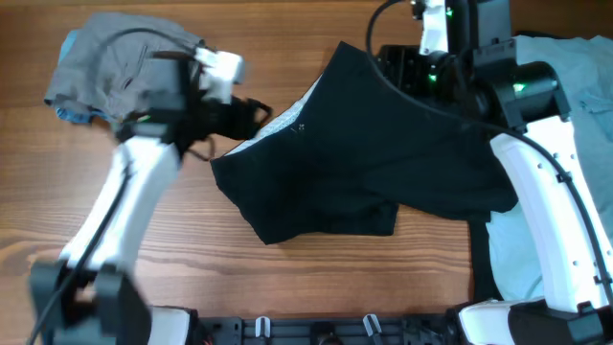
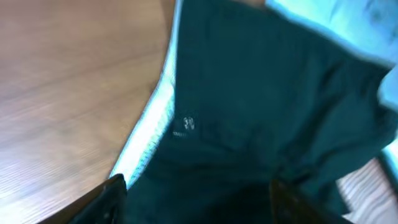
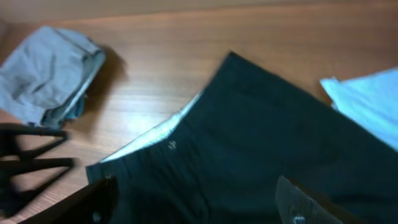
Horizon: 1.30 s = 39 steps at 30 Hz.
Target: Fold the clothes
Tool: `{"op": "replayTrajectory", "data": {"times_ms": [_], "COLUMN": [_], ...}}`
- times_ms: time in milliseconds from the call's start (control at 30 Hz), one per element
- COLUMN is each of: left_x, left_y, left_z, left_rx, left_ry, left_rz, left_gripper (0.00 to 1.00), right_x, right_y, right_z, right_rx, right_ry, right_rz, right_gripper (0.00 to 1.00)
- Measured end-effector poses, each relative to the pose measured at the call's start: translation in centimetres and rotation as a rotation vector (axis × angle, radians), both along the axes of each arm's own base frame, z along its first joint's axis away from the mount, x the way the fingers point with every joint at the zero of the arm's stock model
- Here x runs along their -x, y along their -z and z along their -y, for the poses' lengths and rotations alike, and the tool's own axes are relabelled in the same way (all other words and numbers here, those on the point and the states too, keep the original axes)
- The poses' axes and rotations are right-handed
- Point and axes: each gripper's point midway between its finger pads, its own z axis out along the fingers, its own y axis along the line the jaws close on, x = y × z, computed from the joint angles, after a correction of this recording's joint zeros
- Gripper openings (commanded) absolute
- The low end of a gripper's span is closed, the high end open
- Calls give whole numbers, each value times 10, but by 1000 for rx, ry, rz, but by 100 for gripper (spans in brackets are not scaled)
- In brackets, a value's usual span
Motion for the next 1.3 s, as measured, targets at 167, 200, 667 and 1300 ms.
{"op": "replayTrajectory", "data": {"times_ms": [167, 200, 667, 1300], "left_x": [-3, 0, -59, -81], "left_y": [88, 102, 150, 135], "left_z": [37, 40, -14, -148], "left_rx": [-88, -101, -228, 10], "left_ry": [104, 116, -295, -726], "left_rz": [-110, -135, -159, -235], "left_gripper": [36, 31, 11, 43], "right_x": [7, 9, 21, 16], "right_y": [7, 8, 21, 222], "right_z": [3, 3, 7, 1], "right_rx": [-1, -1, 11, 130], "right_ry": [14, 14, 28, 81], "right_rz": [-46, -58, -137, -744], "right_gripper": [87, 87, 88, 10]}}
